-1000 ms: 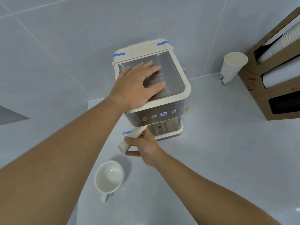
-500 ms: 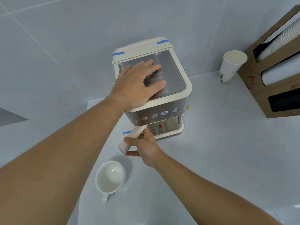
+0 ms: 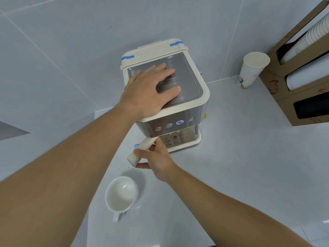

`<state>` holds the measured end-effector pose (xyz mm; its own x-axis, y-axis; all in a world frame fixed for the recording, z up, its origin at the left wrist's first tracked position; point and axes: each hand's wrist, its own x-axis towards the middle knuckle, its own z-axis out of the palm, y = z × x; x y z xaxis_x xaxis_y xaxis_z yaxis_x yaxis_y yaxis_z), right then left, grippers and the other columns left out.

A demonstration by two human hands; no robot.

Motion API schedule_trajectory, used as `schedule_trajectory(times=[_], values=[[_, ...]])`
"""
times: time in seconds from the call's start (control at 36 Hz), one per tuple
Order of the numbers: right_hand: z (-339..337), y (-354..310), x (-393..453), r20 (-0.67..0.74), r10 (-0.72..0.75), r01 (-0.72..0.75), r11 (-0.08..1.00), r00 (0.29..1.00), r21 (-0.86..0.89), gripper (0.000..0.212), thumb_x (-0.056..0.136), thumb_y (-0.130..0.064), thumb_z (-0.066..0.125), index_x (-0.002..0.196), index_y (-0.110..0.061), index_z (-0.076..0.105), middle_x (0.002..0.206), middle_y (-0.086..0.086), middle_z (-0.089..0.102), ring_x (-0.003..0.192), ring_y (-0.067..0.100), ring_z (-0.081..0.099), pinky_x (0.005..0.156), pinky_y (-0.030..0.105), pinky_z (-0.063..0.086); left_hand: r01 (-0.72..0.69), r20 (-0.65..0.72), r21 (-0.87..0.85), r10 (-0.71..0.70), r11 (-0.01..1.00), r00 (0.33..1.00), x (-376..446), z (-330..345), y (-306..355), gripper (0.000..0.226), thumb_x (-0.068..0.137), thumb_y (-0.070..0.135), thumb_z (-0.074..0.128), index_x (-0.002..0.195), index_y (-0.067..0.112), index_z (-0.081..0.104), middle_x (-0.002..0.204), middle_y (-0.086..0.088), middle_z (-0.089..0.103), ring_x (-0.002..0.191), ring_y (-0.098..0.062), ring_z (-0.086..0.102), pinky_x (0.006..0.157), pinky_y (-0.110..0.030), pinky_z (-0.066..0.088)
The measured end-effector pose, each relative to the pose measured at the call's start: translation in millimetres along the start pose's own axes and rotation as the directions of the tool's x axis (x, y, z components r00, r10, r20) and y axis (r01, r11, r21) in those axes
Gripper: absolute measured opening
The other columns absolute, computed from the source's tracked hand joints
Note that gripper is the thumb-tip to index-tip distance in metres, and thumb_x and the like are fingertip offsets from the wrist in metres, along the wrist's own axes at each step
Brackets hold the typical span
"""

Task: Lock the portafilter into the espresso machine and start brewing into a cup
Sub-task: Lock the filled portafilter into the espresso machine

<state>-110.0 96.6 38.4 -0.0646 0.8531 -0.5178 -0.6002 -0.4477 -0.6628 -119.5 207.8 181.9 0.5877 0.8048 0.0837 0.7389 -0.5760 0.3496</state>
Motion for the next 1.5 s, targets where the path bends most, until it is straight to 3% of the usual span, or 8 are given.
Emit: schedule_trajectory(times=[0.17,0.33,0.47,0.67,0.81,0.92,1.14,1.5], values=[[-17,-4,-9,0.094,-0.013,0.019,0.998,0.995,-0.061,0.044,0.080,0.003,0.073,0.114,-0.018,0.054,0.110,0.014,0.060,0.095,0.024,0.063,0.064,0.037,0.060,0.009,-0.003,0.000,-0.009,1.000,1.000,-2,-3,4,0.057,0.089,0.060,0.049,0.142,0.041,0.042,0.159,0.011,0.030,0.147,-0.011,0.022,0.120,-0.043,0.013],[-47,-7,-18,0.160,0.062,-0.055,0.997,0.985,-0.047,0.043,0.074,0.008,0.059,0.109,-0.015,0.047,0.082,0.010,0.058,0.072,0.029,0.063,0.087,0.065,0.053,0.006,0.001,0.007,-0.006,1.000,1.000,-3,-4,6,0.057,0.089,0.060,0.049,0.143,0.041,0.041,0.159,0.011,0.029,0.147,-0.012,0.021,0.121,-0.041,0.012],[-47,-16,-24,0.197,0.109,-0.109,0.994,0.974,-0.015,0.041,0.079,0.014,0.051,0.109,-0.014,0.045,0.079,0.012,0.055,0.065,0.029,0.059,0.079,0.057,0.057,-0.002,0.000,0.015,0.002,1.000,1.000,-1,-2,1,0.059,0.087,0.065,0.045,0.141,0.042,0.042,0.155,0.011,0.037,0.145,-0.014,0.028,0.118,-0.047,0.019],[-31,-11,-33,-0.037,0.076,-0.076,0.997,0.996,0.009,0.049,0.083,0.010,0.051,0.123,-0.018,0.049,0.080,0.012,0.051,0.061,0.023,0.052,0.060,0.037,0.055,-0.022,0.032,0.053,0.020,0.998,0.999,2,1,-3,0.064,0.085,0.070,0.040,0.143,0.043,0.039,0.156,0.010,0.035,0.146,-0.016,0.026,0.118,-0.047,0.019],[-29,-12,-36,-0.208,-0.041,-0.015,0.966,0.977,-0.260,0.040,0.082,0.002,0.056,0.117,-0.017,0.049,0.080,0.006,0.051,0.053,0.017,0.049,0.042,0.024,0.047,-0.029,0.082,0.082,0.022,0.996,0.996,0,-1,-3,0.066,0.085,0.071,0.038,0.146,0.045,0.032,0.162,0.013,0.022,0.150,-0.011,0.012,0.121,-0.044,0.010],[-41,-24,-42,-0.151,-0.018,-0.037,0.934,0.988,-0.355,0.039,0.080,0.006,0.053,0.111,-0.018,0.050,0.078,0.009,0.050,0.047,0.019,0.048,0.041,0.024,0.045,-0.028,0.100,0.092,0.019,0.995,0.995,0,-2,-4,0.066,0.087,0.069,0.038,0.148,0.046,0.029,0.163,0.013,0.017,0.150,-0.010,0.009,0.122,-0.042,0.005],[-65,-44,-45,-0.006,0.105,-0.097,0.892,0.994,-0.442,0.039,0.079,0.004,0.058,0.095,-0.032,0.052,0.076,0.004,0.053,0.060,0.022,0.055,0.062,0.040,0.052,-0.034,0.110,0.109,0.022,0.993,0.994,1,-1,-6,0.069,0.084,0.072,0.034,0.148,0.046,0.028,0.162,0.016,0.020,0.150,-0.011,0.011,0.121,-0.044,0.008],[-81,-54,-43,0.114,0.195,-0.132,0.902,0.974,-0.411,0.040,0.084,0.009,0.058,0.096,-0.027,0.049,0.077,0.014,0.051,0.059,0.027,0.056,0.055,0.037,0.050,-0.011,0.121,0.084,0.001,0.996,0.993,0,-2,-3,0.066,0.086,0.069,0.039,0.147,0.048,0.027,0.163,0.015,0.016,0.150,-0.008,0.008,0.122,-0.040,0.002]])
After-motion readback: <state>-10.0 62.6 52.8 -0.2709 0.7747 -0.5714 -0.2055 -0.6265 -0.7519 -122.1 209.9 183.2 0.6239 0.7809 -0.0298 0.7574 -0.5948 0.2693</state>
